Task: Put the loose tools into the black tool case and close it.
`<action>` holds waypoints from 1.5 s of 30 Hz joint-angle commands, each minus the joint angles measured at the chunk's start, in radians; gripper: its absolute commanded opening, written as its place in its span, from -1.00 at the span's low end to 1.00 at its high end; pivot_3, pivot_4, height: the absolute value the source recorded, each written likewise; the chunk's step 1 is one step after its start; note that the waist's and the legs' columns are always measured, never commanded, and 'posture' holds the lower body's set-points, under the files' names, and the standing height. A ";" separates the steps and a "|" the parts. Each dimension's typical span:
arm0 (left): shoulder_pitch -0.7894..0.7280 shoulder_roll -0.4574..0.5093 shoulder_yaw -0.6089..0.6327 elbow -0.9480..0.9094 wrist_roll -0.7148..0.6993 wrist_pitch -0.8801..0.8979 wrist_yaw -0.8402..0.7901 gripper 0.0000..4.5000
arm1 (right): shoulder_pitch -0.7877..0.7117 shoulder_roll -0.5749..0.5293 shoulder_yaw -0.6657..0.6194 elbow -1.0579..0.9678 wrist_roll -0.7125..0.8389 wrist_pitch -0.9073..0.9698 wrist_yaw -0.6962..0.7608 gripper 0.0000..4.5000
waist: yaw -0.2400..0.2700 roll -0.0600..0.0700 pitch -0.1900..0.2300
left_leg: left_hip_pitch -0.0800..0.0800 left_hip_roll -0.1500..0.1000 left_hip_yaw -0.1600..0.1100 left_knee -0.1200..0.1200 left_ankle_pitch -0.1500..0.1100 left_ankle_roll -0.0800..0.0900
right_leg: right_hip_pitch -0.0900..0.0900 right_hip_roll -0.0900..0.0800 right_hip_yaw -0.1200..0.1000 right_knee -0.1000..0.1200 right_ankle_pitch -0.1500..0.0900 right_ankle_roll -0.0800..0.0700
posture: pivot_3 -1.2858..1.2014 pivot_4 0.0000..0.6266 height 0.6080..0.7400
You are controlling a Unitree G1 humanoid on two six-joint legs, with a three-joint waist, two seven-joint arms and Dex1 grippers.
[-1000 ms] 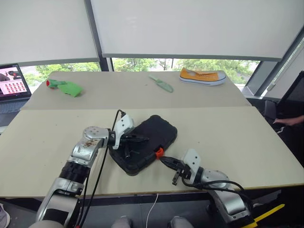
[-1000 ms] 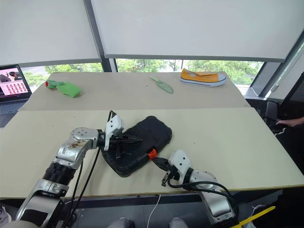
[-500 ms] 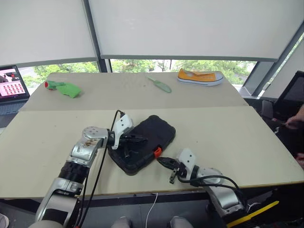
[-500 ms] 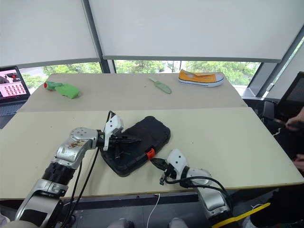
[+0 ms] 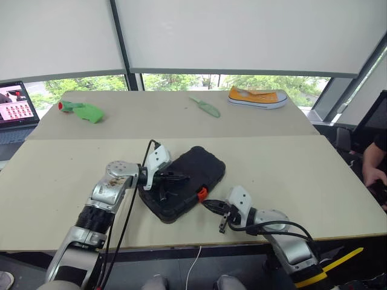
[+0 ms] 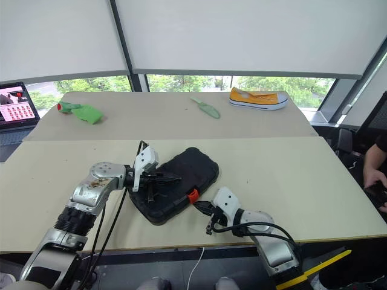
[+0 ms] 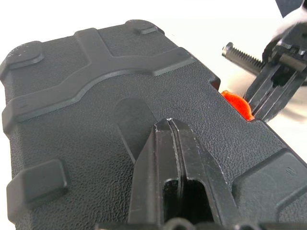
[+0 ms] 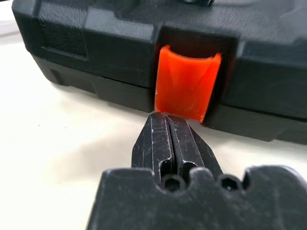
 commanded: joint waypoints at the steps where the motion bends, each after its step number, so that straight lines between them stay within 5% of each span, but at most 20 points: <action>1: 0.092 0.008 -0.103 0.087 0.062 0.082 -0.005 -1.00 | 0.002 -0.009 -0.029 -0.054 0.021 0.012 -0.006 -0.99 | 0.000 0.000 0.000 | 0.000 0.000 0.000 0.000 0.000 0.000 | 0.000 0.000 0.000 0.000 0.000 0.000 | 0.03 -0.52 1.00; 18: 0.081 0.003 -0.111 0.098 0.064 0.083 -0.010 -1.00 | -0.075 0.070 -0.014 0.035 0.016 -0.005 -0.016 -0.99 | -0.004 0.000 0.000 | 0.003 0.000 0.000 0.000 -0.002 -0.003 | -0.001 0.000 0.000 0.000 0.000 0.000 | 0.03 -0.52 1.00; 34: 0.109 0.014 -0.115 0.057 0.060 0.115 -0.009 -1.00 | -0.039 -0.020 -0.024 -0.097 0.037 0.124 0.028 -0.99 | -0.001 0.000 0.000 | 0.000 0.000 0.000 0.000 -0.001 0.001 | 0.000 0.000 0.000 0.000 -0.001 0.000 | 0.03 -0.52 1.00; 45: 0.111 0.012 -0.119 0.049 0.059 0.121 -0.011 -1.00 | -0.083 0.023 -0.002 -0.033 0.026 0.111 0.008 -0.99 | -0.006 0.000 0.000 | 0.002 0.000 0.000 0.000 -0.001 0.002 | 0.001 0.001 0.000 0.000 -0.002 0.000 | 0.03 -0.52 1.00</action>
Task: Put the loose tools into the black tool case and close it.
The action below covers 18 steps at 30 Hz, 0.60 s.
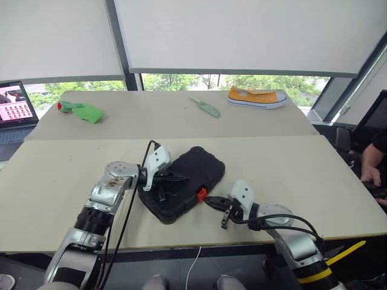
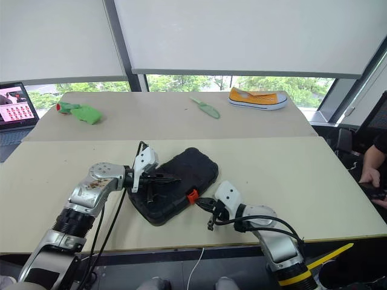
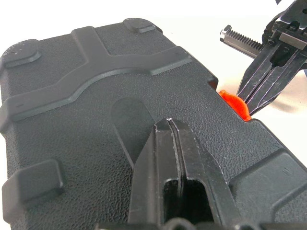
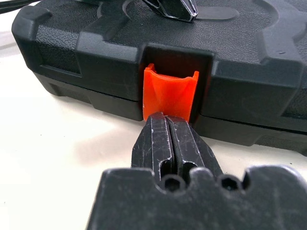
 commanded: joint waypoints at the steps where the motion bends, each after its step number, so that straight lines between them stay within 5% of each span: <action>1: 0.097 0.002 -0.120 0.085 0.059 0.088 -0.014 -1.00 | -0.046 0.028 0.010 0.018 -0.003 -0.030 -0.012 -0.99 | -0.002 0.000 0.000 | 0.002 0.000 0.000 0.000 0.000 0.000 | 0.001 0.000 0.000 0.000 0.000 0.000 | 0.03 -0.52 1.00; 18: 0.112 0.008 -0.121 0.062 0.053 0.115 -0.013 -1.00 | -0.080 0.090 -0.008 0.036 0.019 -0.027 -0.023 -0.99 | -0.019 0.000 0.000 | 0.008 0.002 -0.001 0.000 -0.004 -0.006 | 0.002 0.000 -0.001 0.000 0.001 -0.001 | 0.03 -0.52 1.00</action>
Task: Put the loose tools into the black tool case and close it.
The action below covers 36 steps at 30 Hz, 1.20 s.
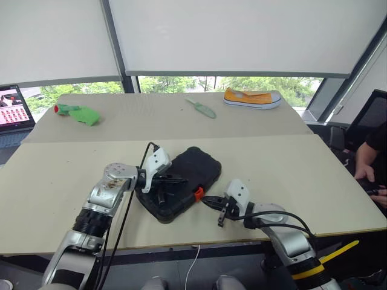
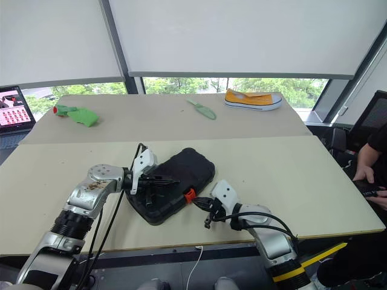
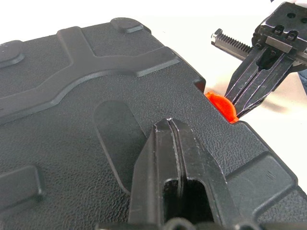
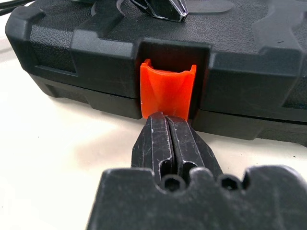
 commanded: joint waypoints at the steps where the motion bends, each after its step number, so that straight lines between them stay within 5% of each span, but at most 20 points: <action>1: 0.095 -0.001 -0.121 0.081 0.053 0.099 -0.012 -1.00 | -0.057 0.042 -0.006 -0.014 0.022 -0.023 -0.021 -0.99 | -0.003 0.000 0.000 | 0.000 0.000 0.000 0.000 0.000 0.000 | 0.000 0.000 0.000 0.000 0.000 0.000 | 0.03 -0.52 1.00; 12: 0.090 -0.005 -0.120 0.087 0.056 0.106 -0.007 -1.00 | -0.113 0.083 0.001 0.050 0.010 -0.038 -0.020 -0.99 | -0.002 0.001 0.000 | 0.000 0.000 -0.004 0.000 0.000 -0.001 | 0.000 -0.001 -0.001 0.000 0.000 0.000 | 0.03 -0.52 1.00; 17: 0.118 -0.021 -0.015 0.040 -0.033 0.068 0.000 -1.00 | -0.047 0.013 -0.017 -0.018 0.019 -0.052 0.027 -0.99 | 0.000 0.003 0.002 | -0.001 0.000 -0.004 0.000 0.000 -0.001 | -0.001 -0.001 0.000 0.000 0.000 0.000 | 0.03 -0.52 1.00; 21: 0.175 0.011 0.109 -0.055 -0.128 -0.055 -0.047 -0.50 | 0.044 -0.077 -0.081 -0.103 0.087 -0.028 0.089 -1.00 | 0.001 0.004 0.003 | -0.011 0.000 -0.003 0.000 0.000 0.001 | -0.005 -0.001 0.000 0.000 0.000 0.000 | 0.03 -0.52 1.00; 31: 0.458 0.212 0.443 -0.198 -0.217 -0.211 -0.020 1.00 | 0.161 -0.287 -0.288 -0.044 0.143 -0.397 0.275 0.43 | 0.002 0.000 0.025 | -0.020 0.001 0.001 0.000 -0.008 0.003 | -0.013 0.004 0.002 0.001 -0.004 0.000 | 0.03 -0.52 1.00; 34: 0.585 0.275 0.520 -0.135 -0.135 -0.309 0.026 1.00 | 0.154 -0.324 -0.334 0.047 0.177 -0.469 0.345 0.90 | 0.014 0.000 0.029 | -0.020 0.001 0.002 0.002 -0.009 0.002 | -0.013 0.003 0.000 0.000 -0.004 0.001 | 0.03 -0.52 1.00; 36: 0.658 0.298 0.561 -0.105 -0.118 -0.357 0.034 1.00 | 0.144 -0.346 -0.362 0.088 0.187 -0.462 0.351 0.95 | 0.014 0.000 0.033 | -0.020 0.000 0.004 0.002 -0.009 0.002 | -0.013 0.000 0.001 0.000 -0.004 0.001 | 0.03 -0.52 1.00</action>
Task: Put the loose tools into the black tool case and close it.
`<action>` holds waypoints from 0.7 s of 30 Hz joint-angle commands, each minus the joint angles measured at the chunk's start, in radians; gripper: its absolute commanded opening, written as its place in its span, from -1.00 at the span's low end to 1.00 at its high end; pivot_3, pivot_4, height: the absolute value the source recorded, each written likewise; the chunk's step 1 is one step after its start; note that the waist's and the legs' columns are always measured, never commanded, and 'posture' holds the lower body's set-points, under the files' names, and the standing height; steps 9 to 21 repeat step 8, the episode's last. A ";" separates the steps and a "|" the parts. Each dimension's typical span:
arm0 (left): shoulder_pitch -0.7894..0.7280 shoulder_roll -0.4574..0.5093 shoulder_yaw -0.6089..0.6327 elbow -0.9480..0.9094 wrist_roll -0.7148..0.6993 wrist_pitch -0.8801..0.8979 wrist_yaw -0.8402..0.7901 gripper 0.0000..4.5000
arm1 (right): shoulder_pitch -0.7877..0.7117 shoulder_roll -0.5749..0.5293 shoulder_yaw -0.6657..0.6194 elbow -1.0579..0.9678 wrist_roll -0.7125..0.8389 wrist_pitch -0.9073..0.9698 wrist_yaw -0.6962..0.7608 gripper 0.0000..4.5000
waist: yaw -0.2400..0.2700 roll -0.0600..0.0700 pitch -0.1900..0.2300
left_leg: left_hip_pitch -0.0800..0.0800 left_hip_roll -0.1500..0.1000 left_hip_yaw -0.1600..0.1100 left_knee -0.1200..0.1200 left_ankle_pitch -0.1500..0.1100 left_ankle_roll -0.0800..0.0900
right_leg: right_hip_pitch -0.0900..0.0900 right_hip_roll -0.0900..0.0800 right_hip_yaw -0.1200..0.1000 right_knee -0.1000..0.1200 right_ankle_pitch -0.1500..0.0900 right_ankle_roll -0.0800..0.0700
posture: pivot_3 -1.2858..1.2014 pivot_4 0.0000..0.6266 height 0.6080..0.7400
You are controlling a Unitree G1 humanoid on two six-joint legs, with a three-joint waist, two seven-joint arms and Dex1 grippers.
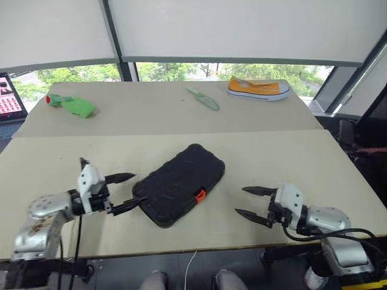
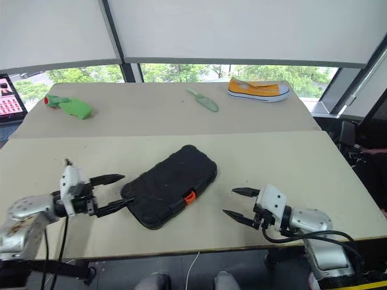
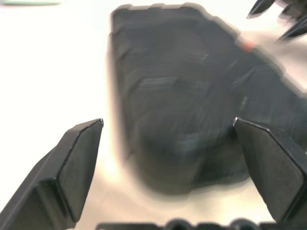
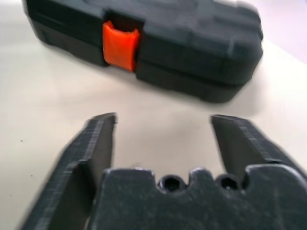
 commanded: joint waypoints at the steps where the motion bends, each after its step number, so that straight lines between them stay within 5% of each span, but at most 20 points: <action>1: 0.120 0.037 0.086 0.058 0.050 -0.101 0.029 1.00 | -0.014 -0.051 -0.080 0.073 0.048 -0.030 0.032 0.95 | 0.004 -0.003 0.006 | 0.000 0.000 0.000 0.000 0.000 0.000 | 0.000 -0.001 0.000 0.000 0.000 0.000 | 0.03 -0.52 1.00; 21: 0.180 0.007 0.117 0.043 0.071 -0.152 0.139 1.00 | -0.013 -0.076 -0.101 0.174 0.002 -0.117 0.017 0.95 | 0.023 -0.007 0.010 | -0.001 0.002 0.000 0.002 0.000 -0.001 | 0.000 -0.002 -0.003 0.000 0.000 -0.001 | 0.03 -0.52 1.00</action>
